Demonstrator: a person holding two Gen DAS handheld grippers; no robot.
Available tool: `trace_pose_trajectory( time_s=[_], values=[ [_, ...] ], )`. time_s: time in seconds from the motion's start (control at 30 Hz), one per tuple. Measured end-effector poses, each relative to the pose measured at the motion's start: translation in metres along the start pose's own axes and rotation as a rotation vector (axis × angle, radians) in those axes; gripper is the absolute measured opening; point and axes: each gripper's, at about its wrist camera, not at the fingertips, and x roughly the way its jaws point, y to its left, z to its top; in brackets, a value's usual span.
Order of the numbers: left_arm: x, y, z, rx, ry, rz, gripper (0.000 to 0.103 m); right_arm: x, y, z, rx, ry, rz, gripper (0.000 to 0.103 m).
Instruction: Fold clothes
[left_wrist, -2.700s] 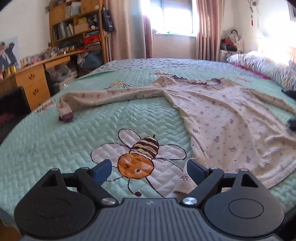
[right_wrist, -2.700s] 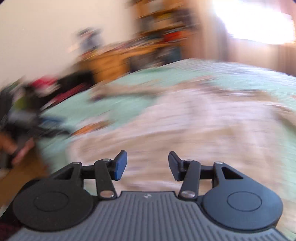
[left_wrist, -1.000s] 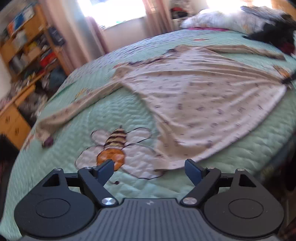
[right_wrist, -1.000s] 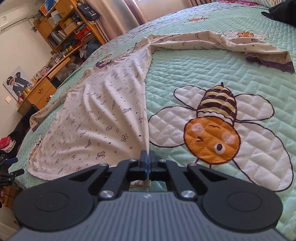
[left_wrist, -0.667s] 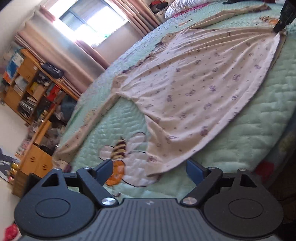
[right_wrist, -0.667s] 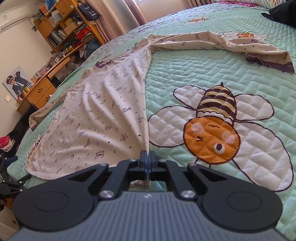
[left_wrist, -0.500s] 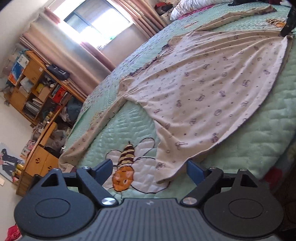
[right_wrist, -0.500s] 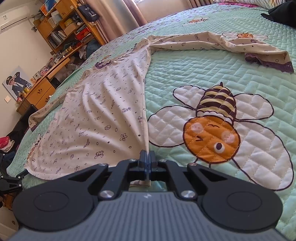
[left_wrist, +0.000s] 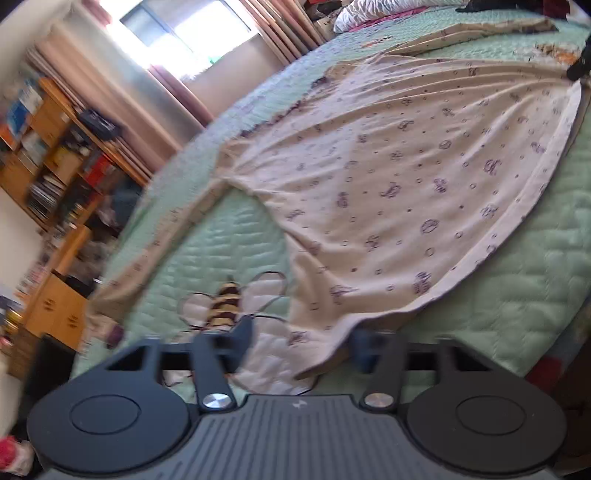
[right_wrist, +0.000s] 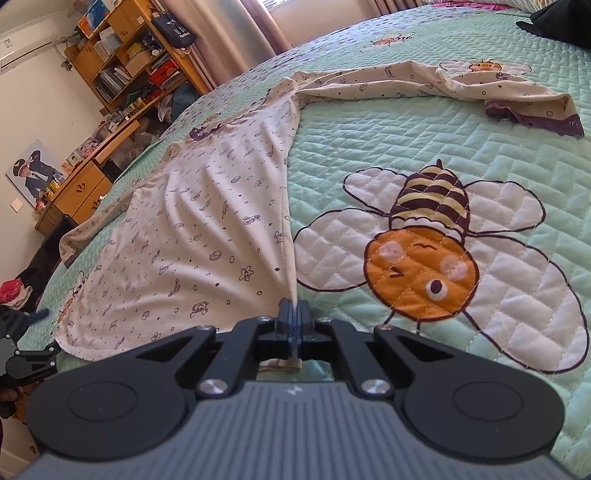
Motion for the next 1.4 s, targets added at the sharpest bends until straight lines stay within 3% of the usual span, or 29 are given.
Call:
trace_pose_trajectory(
  time_s=[0.07, 0.1, 0.17, 0.23, 0.33, 0.4, 0.43, 0.53, 0.7, 0.87, 1.0, 1.13, 1.3, 1.4],
  values=[
    [0.004, 0.0, 0.002, -0.013, 0.008, -0.028, 0.014, -0.001, -0.001, 0.0, 0.011, -0.003, 0.004, 0.003],
    [0.004, 0.0, 0.003, -0.018, 0.008, -0.027, 0.005, -0.001, -0.001, 0.0, 0.016, -0.005, 0.006, 0.003],
    [0.002, 0.003, 0.005, -0.063, 0.003, -0.033, 0.004, -0.003, -0.001, 0.0, 0.021, -0.015, 0.004, 0.005],
    [-0.005, 0.022, 0.005, -0.214, -0.015, -0.054, 0.004, -0.009, 0.001, 0.001, 0.012, -0.047, -0.017, 0.006],
    [-0.018, 0.062, 0.002, -0.525, -0.052, -0.123, 0.004, -0.019, 0.009, 0.007, -0.034, -0.092, -0.034, 0.002],
    [-0.027, 0.079, 0.005, -0.654, -0.089, -0.17, 0.004, -0.023, 0.017, 0.011, -0.08, -0.108, -0.027, 0.0],
    [-0.028, 0.081, 0.007, -0.672, -0.093, -0.179, 0.004, -0.026, 0.02, 0.013, -0.103, -0.116, -0.024, 0.0],
    [-0.031, 0.081, 0.014, -0.697, -0.097, -0.195, 0.004, -0.033, 0.032, 0.019, -0.173, -0.139, -0.013, 0.001],
    [-0.035, 0.083, 0.024, -0.737, -0.101, -0.221, 0.004, -0.031, 0.06, -0.004, -0.388, -0.127, -0.063, 0.045],
    [-0.039, 0.083, 0.031, -0.725, -0.104, -0.231, 0.004, -0.021, 0.083, -0.034, -0.588, -0.141, -0.141, 0.047],
    [-0.043, 0.084, 0.039, -0.703, -0.108, -0.238, 0.004, -0.012, 0.101, -0.057, -0.749, -0.152, -0.204, 0.067],
    [-0.047, 0.084, 0.046, -0.682, -0.112, -0.245, 0.004, -0.004, 0.12, -0.081, -0.909, -0.162, -0.267, 0.068],
    [-0.048, 0.086, 0.051, -0.682, -0.121, -0.253, 0.004, -0.005, 0.134, -0.082, -0.92, -0.212, -0.2, 0.069],
    [-0.049, 0.088, 0.053, -0.685, -0.124, -0.253, 0.005, 0.008, 0.149, -0.086, -1.016, -0.21, -0.196, 0.069]
  ],
)
